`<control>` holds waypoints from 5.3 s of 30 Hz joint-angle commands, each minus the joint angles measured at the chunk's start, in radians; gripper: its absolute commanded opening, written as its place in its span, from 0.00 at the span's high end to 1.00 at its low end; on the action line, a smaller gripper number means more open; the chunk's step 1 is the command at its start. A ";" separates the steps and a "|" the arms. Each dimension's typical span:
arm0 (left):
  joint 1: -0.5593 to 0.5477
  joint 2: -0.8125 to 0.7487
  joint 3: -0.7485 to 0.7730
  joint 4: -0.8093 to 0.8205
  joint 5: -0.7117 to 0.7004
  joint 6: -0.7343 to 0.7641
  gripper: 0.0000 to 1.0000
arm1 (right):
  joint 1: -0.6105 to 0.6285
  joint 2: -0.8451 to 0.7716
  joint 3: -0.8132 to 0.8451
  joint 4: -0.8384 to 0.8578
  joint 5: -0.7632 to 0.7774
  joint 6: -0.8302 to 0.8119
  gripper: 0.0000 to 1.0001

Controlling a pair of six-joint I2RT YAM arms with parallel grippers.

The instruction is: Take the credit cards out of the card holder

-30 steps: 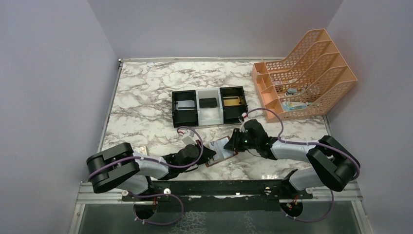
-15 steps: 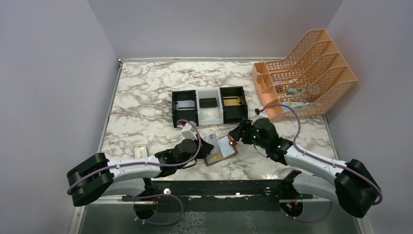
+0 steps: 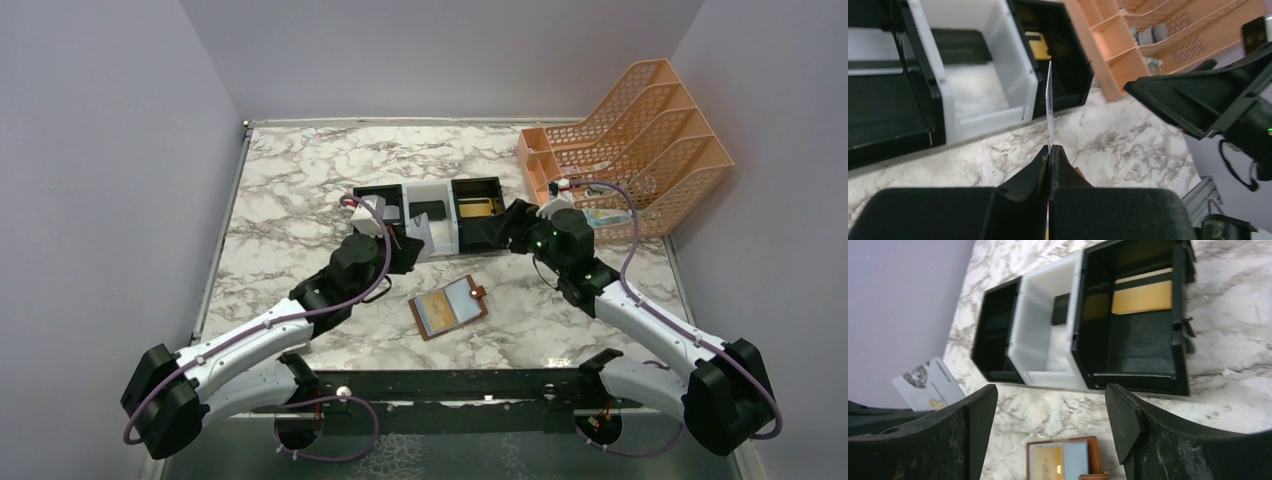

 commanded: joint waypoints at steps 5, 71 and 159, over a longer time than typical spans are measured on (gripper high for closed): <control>0.063 -0.137 -0.066 0.030 0.243 0.079 1.00 | -0.008 -0.071 -0.032 0.268 -0.379 -0.088 0.18; 0.064 -0.347 -0.188 -0.238 0.097 0.085 0.01 | 0.058 0.032 -0.059 0.157 -0.612 -0.089 0.99; 0.584 -0.439 -0.072 -0.525 -0.113 0.032 0.01 | 0.421 1.293 1.284 -0.336 0.304 -1.396 0.84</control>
